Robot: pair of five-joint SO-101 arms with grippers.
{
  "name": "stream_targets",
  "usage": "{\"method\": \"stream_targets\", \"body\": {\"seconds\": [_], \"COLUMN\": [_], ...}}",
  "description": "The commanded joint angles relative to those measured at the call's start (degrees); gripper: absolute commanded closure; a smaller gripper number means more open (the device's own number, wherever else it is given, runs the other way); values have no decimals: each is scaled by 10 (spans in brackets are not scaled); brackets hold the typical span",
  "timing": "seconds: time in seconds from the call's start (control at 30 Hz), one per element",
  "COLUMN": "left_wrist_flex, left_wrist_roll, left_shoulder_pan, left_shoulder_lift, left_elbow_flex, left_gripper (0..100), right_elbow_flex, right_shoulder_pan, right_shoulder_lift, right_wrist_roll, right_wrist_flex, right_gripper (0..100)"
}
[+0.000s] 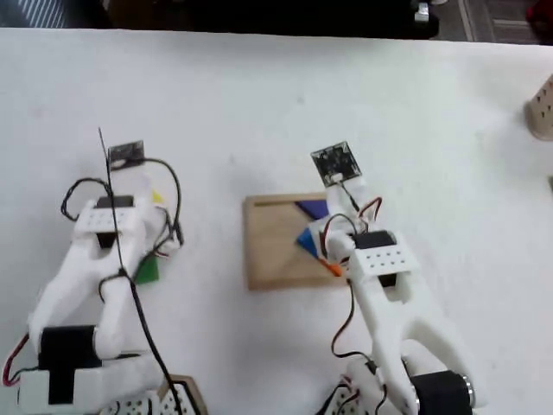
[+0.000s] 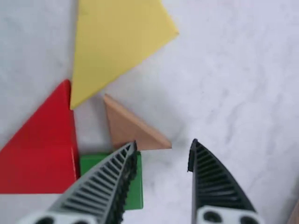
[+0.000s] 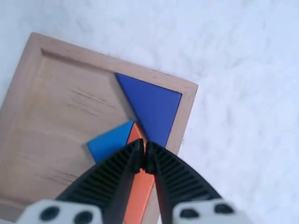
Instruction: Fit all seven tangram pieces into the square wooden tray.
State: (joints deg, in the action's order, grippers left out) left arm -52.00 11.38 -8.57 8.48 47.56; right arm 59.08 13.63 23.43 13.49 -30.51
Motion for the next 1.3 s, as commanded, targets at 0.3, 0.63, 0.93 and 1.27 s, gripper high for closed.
{"method": "stream_targets", "body": {"seconds": [0.3, 0.63, 0.93, 1.27], "left_wrist_flex": [65, 27, 43, 43], "left_wrist_roll": [29, 72, 76, -2], "left_shoulder_pan": [-26, -58, -56, -68], "left_shoulder_lift": [130, -17, -28, 8], "left_elbow_flex": [80, -25, -25, -19], "left_gripper": [804, 804, 807, 804], "right_elbow_flex": [-3, 4, 4, 4], "right_shoulder_pan": [-1, 0, 0, 0], "right_shoulder_lift": [20, 20, 20, 21], "right_wrist_roll": [11, 43, 47, 47], "right_wrist_flex": [10, 13, 13, 13], "right_gripper": [981, 981, 981, 981]}}
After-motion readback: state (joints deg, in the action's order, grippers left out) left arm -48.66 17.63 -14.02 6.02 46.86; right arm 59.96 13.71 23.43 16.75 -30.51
